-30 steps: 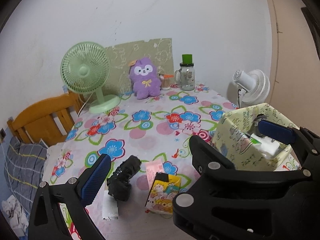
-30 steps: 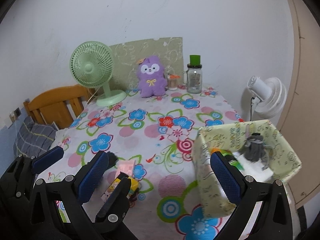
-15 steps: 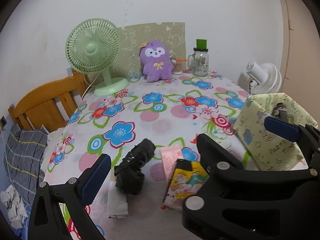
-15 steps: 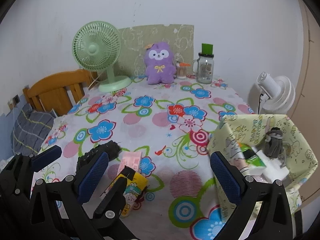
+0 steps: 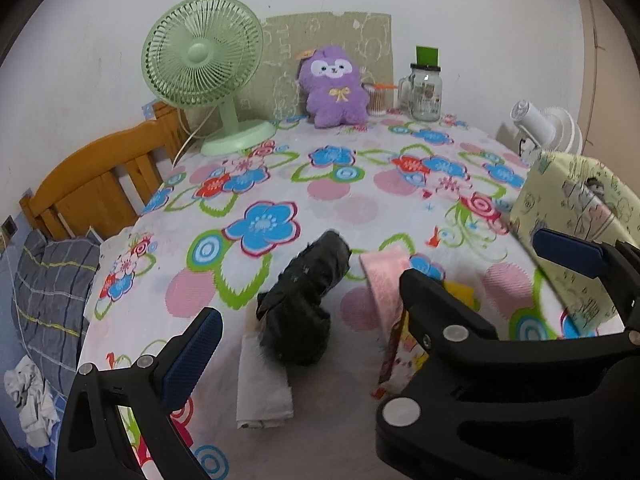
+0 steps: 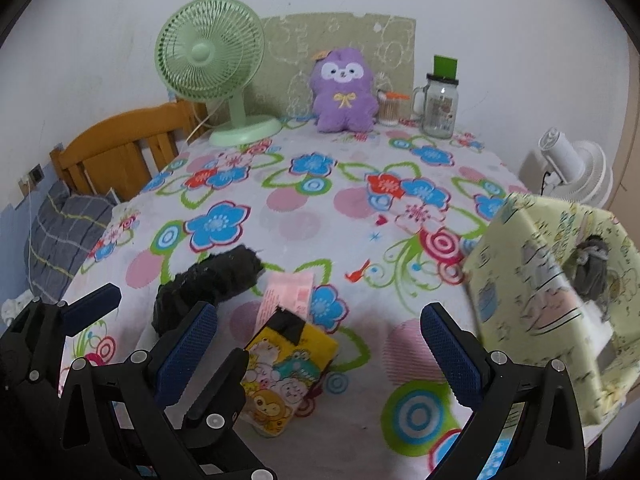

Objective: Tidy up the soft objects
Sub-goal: 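Grasp the yellow cartoon snack bag with the right tool, then close the left tool on the black folded umbrella beside the right tool, then carry the umbrella with the left tool while the right tool carries the snack bag to the box, then lower the umbrella and snack bag into the box and open both tools, then withdraw both tools from the box toward the white roll and pink packet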

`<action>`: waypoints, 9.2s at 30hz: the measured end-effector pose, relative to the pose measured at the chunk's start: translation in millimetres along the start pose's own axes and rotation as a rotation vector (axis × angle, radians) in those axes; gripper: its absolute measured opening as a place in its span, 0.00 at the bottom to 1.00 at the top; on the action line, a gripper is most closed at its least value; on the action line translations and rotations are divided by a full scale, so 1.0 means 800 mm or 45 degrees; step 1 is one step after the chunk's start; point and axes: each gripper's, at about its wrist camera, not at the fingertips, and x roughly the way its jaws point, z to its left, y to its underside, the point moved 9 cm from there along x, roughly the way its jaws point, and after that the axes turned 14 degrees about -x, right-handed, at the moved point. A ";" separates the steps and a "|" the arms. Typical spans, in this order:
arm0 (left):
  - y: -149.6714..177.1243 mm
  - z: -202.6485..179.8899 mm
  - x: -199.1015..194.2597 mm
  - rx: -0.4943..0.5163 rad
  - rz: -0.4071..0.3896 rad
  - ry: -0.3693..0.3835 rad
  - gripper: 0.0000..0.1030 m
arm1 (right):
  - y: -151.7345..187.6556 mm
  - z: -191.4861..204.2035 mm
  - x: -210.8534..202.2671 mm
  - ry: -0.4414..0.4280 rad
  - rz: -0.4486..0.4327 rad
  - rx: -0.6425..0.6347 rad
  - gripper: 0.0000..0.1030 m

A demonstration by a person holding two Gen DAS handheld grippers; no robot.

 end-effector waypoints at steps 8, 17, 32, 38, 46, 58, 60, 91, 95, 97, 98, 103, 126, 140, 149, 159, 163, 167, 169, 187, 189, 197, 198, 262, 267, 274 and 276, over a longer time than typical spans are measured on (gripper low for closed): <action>0.013 0.013 0.010 -0.009 0.040 -0.014 1.00 | 0.016 0.013 0.026 -0.020 0.085 0.033 1.00; 0.024 0.023 0.023 -0.032 0.091 -0.018 1.00 | 0.031 0.029 0.050 -0.106 0.179 0.048 0.78; 0.003 0.023 0.031 -0.047 0.059 0.012 1.00 | 0.006 0.023 0.044 -0.031 0.100 -0.024 0.53; -0.010 0.018 0.040 -0.071 0.057 0.050 0.98 | -0.008 0.012 0.047 0.005 0.086 -0.030 0.52; -0.018 0.000 0.047 -0.076 0.066 0.143 0.80 | -0.016 -0.002 0.058 0.023 0.087 -0.007 0.51; -0.018 -0.018 0.052 -0.075 0.100 0.246 0.35 | -0.016 -0.009 0.071 0.005 0.099 0.026 0.50; -0.018 -0.018 0.052 -0.074 0.101 0.242 0.35 | -0.017 -0.009 0.071 0.003 0.097 0.025 0.50; -0.015 -0.027 0.002 -0.062 0.017 0.217 0.15 | -0.012 -0.017 0.012 0.045 0.013 0.023 0.50; -0.015 -0.034 -0.011 -0.061 -0.001 0.221 0.15 | -0.012 -0.022 -0.001 0.052 -0.007 0.027 0.50; -0.016 -0.037 -0.017 -0.061 -0.007 0.220 0.15 | -0.012 -0.025 -0.008 0.054 -0.015 0.028 0.50; -0.016 -0.039 -0.020 -0.060 -0.010 0.219 0.15 | -0.012 -0.026 -0.011 0.054 -0.019 0.030 0.50; -0.021 -0.046 -0.039 -0.071 -0.048 0.190 0.15 | -0.014 -0.032 -0.033 0.050 -0.056 0.045 0.50; -0.055 -0.086 -0.129 -0.060 -0.205 0.180 0.15 | -0.042 -0.068 -0.132 0.055 -0.213 0.070 0.50; -0.061 -0.137 -0.147 -0.074 -0.239 0.229 0.15 | -0.039 -0.118 -0.160 0.062 -0.253 0.083 0.50; -0.066 -0.185 -0.148 -0.035 -0.245 0.271 0.15 | -0.032 -0.165 -0.173 0.107 -0.265 0.097 0.50; -0.064 -0.236 -0.136 0.009 -0.224 0.315 0.15 | -0.015 -0.215 -0.173 0.158 -0.251 0.135 0.50; -0.064 -0.257 -0.131 0.031 -0.215 0.330 0.15 | -0.009 -0.236 -0.172 0.178 -0.245 0.154 0.50; -0.062 -0.276 -0.121 0.048 -0.197 0.344 0.15 | -0.003 -0.255 -0.168 0.192 -0.234 0.172 0.50; -0.061 -0.284 -0.117 0.054 -0.188 0.350 0.15 | 0.001 -0.265 -0.163 0.199 -0.223 0.180 0.50; -0.039 -0.338 -0.044 0.125 -0.045 0.348 0.28 | 0.035 -0.320 -0.105 0.220 -0.074 0.221 0.50; -0.038 -0.340 -0.037 0.138 -0.046 0.316 0.34 | 0.039 -0.322 -0.096 0.214 -0.050 0.220 0.50; -0.035 -0.338 -0.017 0.134 0.006 0.289 0.61 | 0.050 -0.327 -0.068 0.173 0.025 0.223 0.54; -0.034 -0.338 -0.017 0.138 0.009 0.293 0.64 | 0.050 -0.327 -0.066 0.174 0.029 0.222 0.54; -0.058 -0.167 -0.153 0.041 -0.249 0.246 0.98 | -0.009 -0.166 -0.199 0.252 -0.243 0.165 1.00; -0.058 -0.145 -0.153 0.027 -0.258 0.222 0.98 | -0.016 -0.144 -0.193 0.238 -0.253 0.147 1.00; -0.055 -0.110 -0.142 0.006 -0.253 0.193 0.98 | -0.025 -0.112 -0.175 0.214 -0.251 0.109 1.00; -0.054 -0.100 -0.136 0.000 -0.250 0.179 0.98 | -0.026 -0.103 -0.168 0.205 -0.254 0.098 1.00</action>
